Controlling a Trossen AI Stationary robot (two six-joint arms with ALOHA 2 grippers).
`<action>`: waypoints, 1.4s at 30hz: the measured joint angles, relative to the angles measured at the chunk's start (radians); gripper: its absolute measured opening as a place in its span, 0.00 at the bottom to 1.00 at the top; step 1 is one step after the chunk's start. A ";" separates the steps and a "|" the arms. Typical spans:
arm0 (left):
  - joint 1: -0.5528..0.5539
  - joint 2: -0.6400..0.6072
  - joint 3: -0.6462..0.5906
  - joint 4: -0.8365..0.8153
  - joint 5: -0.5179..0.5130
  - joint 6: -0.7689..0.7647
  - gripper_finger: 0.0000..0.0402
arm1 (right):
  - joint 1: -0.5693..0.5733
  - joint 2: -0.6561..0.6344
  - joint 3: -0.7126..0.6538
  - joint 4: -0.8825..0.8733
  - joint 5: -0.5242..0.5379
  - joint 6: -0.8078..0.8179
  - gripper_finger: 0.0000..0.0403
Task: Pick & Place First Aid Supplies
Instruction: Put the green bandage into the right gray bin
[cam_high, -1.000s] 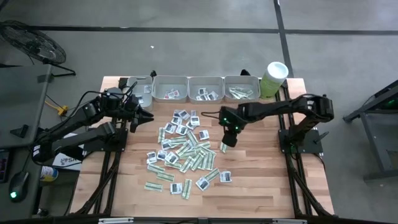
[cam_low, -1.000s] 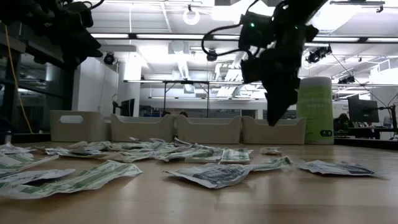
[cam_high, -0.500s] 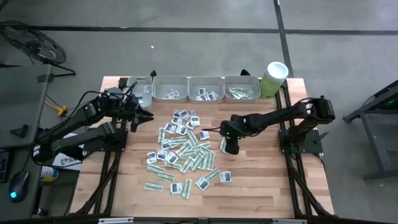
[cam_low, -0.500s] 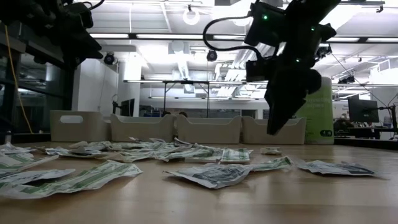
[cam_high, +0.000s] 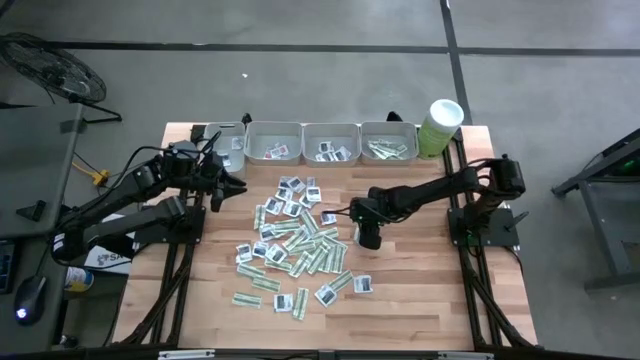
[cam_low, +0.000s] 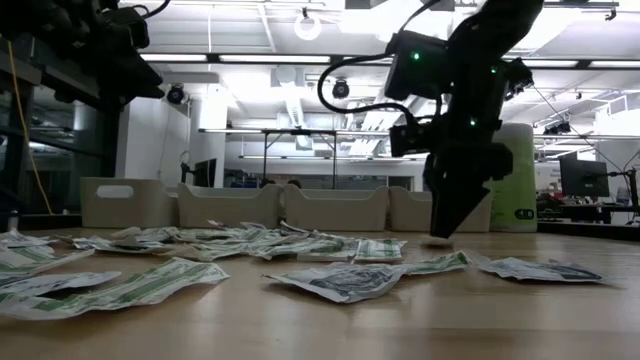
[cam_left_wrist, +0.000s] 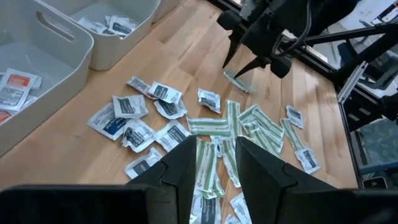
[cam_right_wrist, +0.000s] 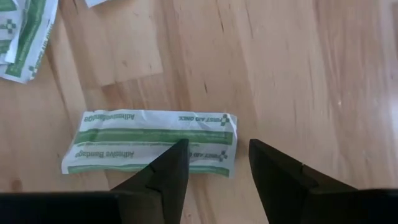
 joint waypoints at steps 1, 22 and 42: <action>0.000 0.000 0.000 -0.002 0.000 -0.003 0.28 | 0.000 0.009 0.002 0.001 -0.004 0.000 0.40; 0.000 0.000 0.000 -0.029 0.001 -0.007 0.28 | -0.022 0.053 0.003 0.000 -0.075 0.088 0.06; 0.000 0.000 0.000 -0.028 0.002 -0.007 0.28 | -0.140 -0.242 -0.005 -0.129 0.099 0.402 0.00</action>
